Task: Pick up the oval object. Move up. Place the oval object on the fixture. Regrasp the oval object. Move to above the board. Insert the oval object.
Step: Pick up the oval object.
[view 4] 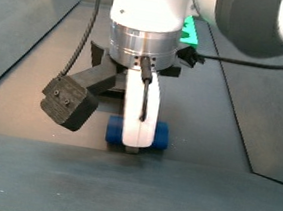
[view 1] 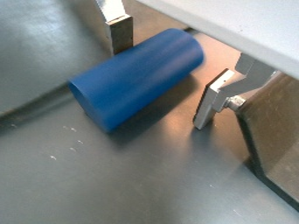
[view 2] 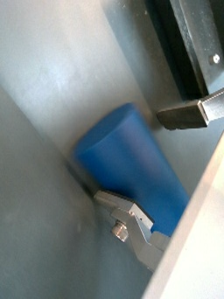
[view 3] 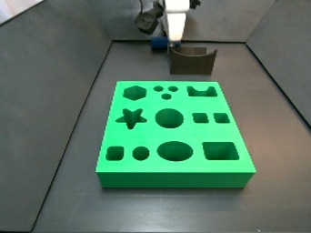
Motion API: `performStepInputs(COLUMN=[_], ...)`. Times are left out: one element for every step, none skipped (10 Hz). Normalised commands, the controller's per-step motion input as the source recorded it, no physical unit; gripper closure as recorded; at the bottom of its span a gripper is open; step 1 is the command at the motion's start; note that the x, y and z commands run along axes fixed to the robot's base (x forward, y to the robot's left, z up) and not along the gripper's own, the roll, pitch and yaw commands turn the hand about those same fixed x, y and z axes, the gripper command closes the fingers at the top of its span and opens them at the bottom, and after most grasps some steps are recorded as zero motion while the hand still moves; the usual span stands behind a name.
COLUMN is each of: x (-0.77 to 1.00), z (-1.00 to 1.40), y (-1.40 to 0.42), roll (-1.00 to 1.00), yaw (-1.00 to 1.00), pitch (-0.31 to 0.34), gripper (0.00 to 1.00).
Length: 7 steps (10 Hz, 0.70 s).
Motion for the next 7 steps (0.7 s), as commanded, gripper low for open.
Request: performStepInputs(x=[0.00, 0.00, 0.00, 0.00, 0.00, 0.00, 0.00], z=[-0.69, 0.00, 0.00, 0.00, 0.00, 0.00, 0.00], y=[-0.11, 0.00, 0.00, 0.00, 0.00, 0.00, 0.00], roll=[-0.17, 0.00, 0.00, 0.00, 0.00, 0.00, 0.00], yaw=[0.00, 0.00, 0.00, 0.00, 0.00, 0.00, 0.00], pitch=[-0.154, 0.000, 0.000, 0.000, 0.000, 0.000, 0.000], gripper=[0.00, 0.00, 1.00, 1.00, 1.00, 1.00, 1.00])
